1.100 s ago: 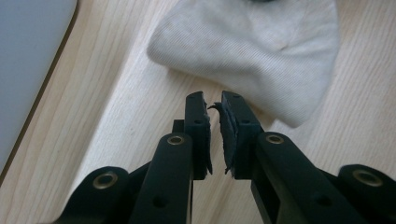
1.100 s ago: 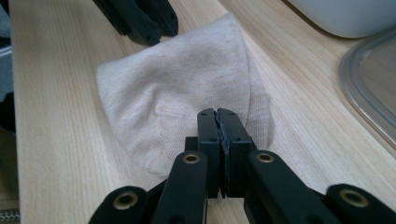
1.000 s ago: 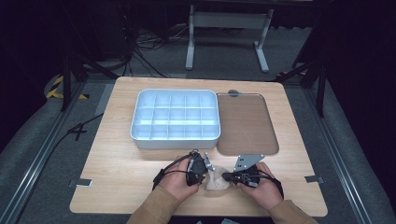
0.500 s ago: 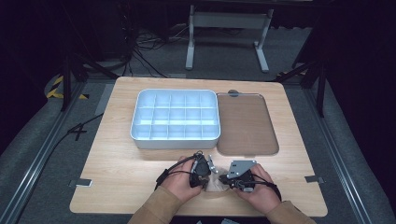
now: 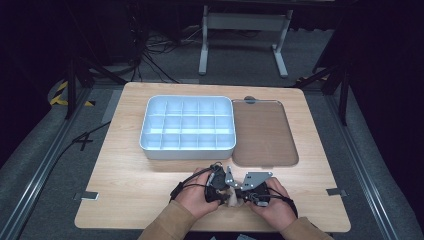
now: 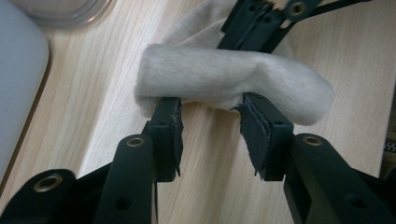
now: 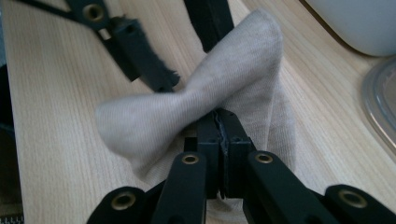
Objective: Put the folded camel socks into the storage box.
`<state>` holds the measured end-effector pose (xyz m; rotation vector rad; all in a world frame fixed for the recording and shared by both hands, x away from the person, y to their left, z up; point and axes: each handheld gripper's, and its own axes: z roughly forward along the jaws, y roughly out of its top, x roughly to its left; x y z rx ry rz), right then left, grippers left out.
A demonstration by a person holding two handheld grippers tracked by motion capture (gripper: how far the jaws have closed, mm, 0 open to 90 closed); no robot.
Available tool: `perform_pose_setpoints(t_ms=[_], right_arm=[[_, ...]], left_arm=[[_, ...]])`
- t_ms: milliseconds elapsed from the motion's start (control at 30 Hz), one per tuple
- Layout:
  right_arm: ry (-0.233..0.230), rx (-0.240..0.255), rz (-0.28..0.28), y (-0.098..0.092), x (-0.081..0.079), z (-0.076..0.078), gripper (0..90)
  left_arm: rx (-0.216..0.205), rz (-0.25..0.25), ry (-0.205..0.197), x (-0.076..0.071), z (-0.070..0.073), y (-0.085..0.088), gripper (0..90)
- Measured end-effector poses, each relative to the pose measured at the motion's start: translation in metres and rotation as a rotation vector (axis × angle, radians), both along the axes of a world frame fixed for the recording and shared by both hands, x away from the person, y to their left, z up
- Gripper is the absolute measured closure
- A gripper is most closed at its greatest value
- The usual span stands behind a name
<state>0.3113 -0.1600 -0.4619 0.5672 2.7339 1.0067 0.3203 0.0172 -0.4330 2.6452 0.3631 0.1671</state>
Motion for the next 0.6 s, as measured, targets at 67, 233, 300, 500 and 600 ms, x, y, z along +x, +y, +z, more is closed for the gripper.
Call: perform_pose_setpoints(t_ms=[67,233,300,500,600], right_arm=[[0.020,0.012,-0.022,-0.0012,0.0009,-0.0004,89.1],[0.020,0.013,-0.035,-0.0005,0.0010,-0.0007,89.1],[0.016,0.013,-0.035,0.0011,0.0004,-0.0010,89.1],[0.036,0.039,-0.019,0.0018,0.0017,-0.0019,88.5],[0.057,0.052,-0.020,-0.0005,0.0032,0.0003,83.7]], left_arm=[[-0.018,-0.020,-0.006,-0.0017,0.0029,0.0001,56.5],[-0.014,-0.046,-0.025,-0.0048,0.0031,-0.0053,53.3],[0.002,-0.067,-0.039,-0.0037,0.0014,-0.0074,52.1],[-0.013,-0.036,0.011,-0.0020,0.0012,-0.0053,51.3],[-0.021,-0.024,0.022,-0.0023,0.0023,-0.0029,51.2]])
